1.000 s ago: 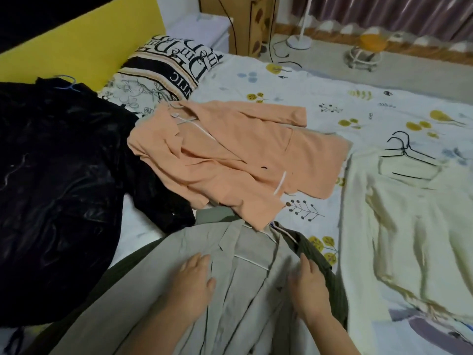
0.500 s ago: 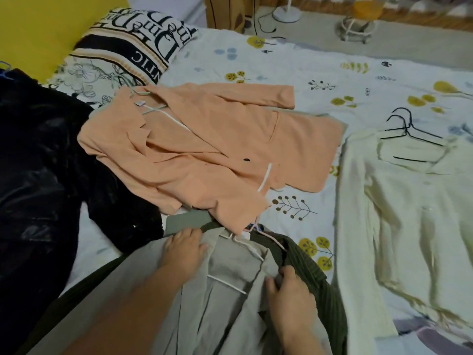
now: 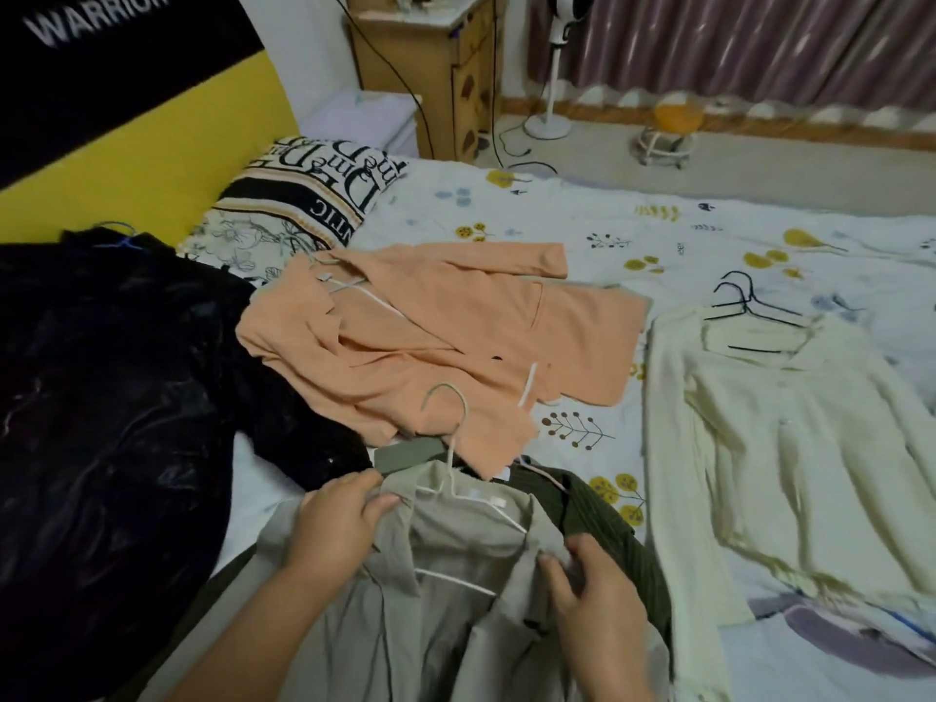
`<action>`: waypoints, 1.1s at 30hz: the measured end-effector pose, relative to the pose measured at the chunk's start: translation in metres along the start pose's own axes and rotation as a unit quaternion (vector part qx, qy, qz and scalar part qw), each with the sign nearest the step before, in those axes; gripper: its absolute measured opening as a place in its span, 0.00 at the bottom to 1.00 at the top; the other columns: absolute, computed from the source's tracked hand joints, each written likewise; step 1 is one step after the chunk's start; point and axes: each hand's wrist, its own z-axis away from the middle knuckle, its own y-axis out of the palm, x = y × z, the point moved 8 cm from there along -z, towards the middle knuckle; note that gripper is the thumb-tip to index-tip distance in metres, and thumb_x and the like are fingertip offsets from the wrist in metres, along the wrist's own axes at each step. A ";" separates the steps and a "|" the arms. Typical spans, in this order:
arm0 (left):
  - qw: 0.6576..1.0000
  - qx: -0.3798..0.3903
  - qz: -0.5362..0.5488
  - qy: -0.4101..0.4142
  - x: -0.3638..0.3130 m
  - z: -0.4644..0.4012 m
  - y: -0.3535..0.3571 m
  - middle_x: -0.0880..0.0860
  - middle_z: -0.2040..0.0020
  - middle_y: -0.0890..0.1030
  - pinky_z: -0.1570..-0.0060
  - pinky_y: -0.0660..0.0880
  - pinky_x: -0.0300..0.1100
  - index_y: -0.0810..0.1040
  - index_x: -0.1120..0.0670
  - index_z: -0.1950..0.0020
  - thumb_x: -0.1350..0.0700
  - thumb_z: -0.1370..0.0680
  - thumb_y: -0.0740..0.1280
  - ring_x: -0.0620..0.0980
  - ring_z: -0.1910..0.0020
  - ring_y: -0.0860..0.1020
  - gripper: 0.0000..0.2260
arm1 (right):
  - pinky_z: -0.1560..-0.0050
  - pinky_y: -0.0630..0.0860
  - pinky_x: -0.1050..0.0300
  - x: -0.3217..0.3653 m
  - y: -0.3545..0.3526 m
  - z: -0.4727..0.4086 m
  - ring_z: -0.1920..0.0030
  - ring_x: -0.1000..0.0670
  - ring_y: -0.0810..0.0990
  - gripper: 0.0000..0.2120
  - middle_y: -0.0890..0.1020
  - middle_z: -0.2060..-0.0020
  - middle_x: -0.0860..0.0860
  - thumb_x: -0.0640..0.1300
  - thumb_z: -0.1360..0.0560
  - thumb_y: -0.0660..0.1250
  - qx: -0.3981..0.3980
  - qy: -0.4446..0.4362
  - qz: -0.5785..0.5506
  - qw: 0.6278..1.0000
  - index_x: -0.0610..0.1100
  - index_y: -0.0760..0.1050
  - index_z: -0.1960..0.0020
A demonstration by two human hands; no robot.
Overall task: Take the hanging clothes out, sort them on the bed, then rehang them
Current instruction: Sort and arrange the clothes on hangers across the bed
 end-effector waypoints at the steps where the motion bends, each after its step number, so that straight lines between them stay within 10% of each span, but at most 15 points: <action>1: 1.000 -0.013 0.007 0.002 -0.001 0.012 -0.015 0.51 0.61 0.77 0.53 0.70 0.48 0.68 0.48 0.64 0.50 0.23 0.64 0.53 0.56 0.76 0.11 | 0.64 0.63 0.54 0.009 -0.005 0.011 0.64 0.50 0.70 0.15 0.72 0.70 0.52 0.49 0.27 0.69 -0.004 -0.018 -0.001 1.000 0.52 0.64 0.65; 16: 0.990 -0.125 0.054 0.048 -0.018 0.224 -0.195 0.53 0.63 0.80 0.60 0.73 0.48 0.77 0.53 0.59 0.50 0.24 0.67 0.54 0.59 0.77 0.08 | 0.60 0.67 0.48 0.099 -0.096 0.234 0.62 0.45 0.72 0.13 0.73 0.67 0.48 0.46 0.26 0.66 -0.107 -0.153 -0.012 0.982 0.42 0.68 0.65; 33: 0.969 -0.032 0.060 0.237 -0.160 0.387 -0.233 0.50 0.65 0.81 0.62 0.70 0.42 0.80 0.51 0.64 0.54 0.29 0.72 0.46 0.63 0.76 0.05 | 0.66 0.62 0.62 0.045 -0.260 0.394 0.64 0.53 0.68 0.18 0.69 0.69 0.56 0.43 0.26 0.66 -0.244 -0.183 0.005 0.952 0.53 0.61 0.69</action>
